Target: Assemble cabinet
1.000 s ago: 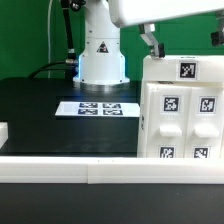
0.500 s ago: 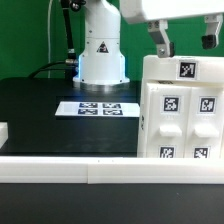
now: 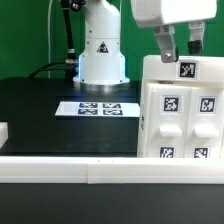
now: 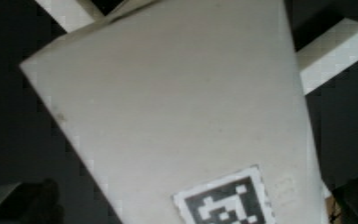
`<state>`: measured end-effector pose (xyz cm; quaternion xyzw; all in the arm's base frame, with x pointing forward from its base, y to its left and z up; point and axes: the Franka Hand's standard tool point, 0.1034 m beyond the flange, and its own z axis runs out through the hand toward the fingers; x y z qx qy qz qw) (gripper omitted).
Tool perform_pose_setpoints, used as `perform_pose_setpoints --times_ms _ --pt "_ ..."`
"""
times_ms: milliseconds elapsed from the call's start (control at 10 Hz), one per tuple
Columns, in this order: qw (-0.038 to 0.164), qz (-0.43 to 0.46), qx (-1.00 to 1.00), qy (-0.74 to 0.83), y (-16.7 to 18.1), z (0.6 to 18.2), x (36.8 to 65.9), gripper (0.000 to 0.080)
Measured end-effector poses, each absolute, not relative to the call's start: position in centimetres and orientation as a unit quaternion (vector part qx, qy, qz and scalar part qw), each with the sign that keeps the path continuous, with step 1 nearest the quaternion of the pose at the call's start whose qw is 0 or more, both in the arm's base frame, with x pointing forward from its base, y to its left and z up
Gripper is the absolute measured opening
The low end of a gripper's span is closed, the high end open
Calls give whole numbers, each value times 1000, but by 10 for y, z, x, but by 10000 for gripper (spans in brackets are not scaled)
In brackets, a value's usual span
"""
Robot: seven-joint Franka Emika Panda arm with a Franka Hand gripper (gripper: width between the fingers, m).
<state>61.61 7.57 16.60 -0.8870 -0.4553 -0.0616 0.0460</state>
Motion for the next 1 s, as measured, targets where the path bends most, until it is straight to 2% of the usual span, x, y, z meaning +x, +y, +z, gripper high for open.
perform_pose_setpoints --times_ms 300,600,700,1000 --pt "40 -53 -881 -468 78 153 613 797" --pt "39 -56 -889 -453 77 154 614 760" --pt "39 -56 -890 -452 77 154 615 568" --pt "40 -55 -899 -432 76 154 615 560"
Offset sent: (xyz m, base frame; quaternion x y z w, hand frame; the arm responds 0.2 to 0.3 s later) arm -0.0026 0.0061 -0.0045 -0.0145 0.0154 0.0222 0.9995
